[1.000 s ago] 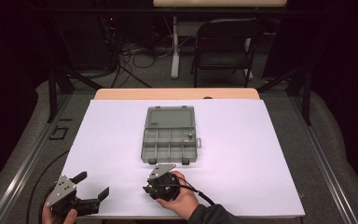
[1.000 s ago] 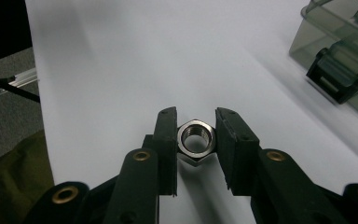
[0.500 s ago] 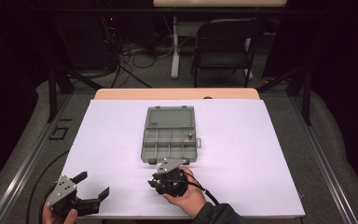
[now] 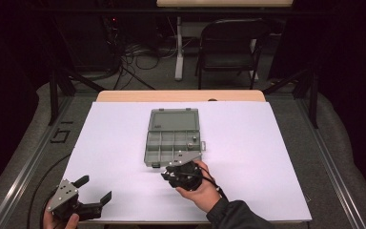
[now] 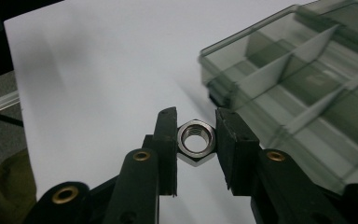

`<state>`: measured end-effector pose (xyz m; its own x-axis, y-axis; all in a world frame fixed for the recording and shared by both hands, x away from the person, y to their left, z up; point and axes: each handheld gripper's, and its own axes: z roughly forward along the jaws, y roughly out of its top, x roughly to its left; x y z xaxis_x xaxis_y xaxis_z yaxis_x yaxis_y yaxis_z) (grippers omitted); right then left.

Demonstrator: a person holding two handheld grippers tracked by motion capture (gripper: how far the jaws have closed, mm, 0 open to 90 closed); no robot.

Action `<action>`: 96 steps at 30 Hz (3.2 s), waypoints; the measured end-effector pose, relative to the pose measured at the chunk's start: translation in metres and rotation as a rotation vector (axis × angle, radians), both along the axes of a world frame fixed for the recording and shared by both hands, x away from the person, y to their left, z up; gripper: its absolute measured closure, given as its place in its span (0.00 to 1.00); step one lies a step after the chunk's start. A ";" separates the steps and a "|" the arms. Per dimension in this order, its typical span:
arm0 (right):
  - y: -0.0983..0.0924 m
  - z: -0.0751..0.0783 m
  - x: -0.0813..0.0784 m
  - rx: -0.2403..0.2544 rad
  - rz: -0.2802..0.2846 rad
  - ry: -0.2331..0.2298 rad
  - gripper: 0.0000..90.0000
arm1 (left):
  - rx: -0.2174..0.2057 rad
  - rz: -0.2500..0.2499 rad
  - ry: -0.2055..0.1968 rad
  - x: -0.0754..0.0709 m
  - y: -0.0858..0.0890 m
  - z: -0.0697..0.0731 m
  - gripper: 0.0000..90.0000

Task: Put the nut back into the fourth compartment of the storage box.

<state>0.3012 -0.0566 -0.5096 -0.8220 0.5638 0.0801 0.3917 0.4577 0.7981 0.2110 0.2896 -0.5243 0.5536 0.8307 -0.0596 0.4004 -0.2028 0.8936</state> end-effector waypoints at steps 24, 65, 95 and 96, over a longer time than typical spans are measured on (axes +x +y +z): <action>-0.054 0.024 0.034 0.006 -0.159 -0.036 0.78 | 0.003 -0.002 -0.002 0.001 -0.001 0.000 0.01; -0.043 0.018 0.108 -0.038 -0.329 -0.005 0.78 | -0.002 -0.006 -0.003 0.001 -0.001 0.000 0.01; -0.058 -0.002 0.110 -0.080 -0.431 -0.031 0.45 | 0.000 -0.008 0.002 0.001 -0.001 0.000 0.01; -0.059 -0.001 0.107 -0.075 -0.428 -0.029 0.44 | -0.004 -0.003 -0.002 0.001 -0.001 -0.001 0.01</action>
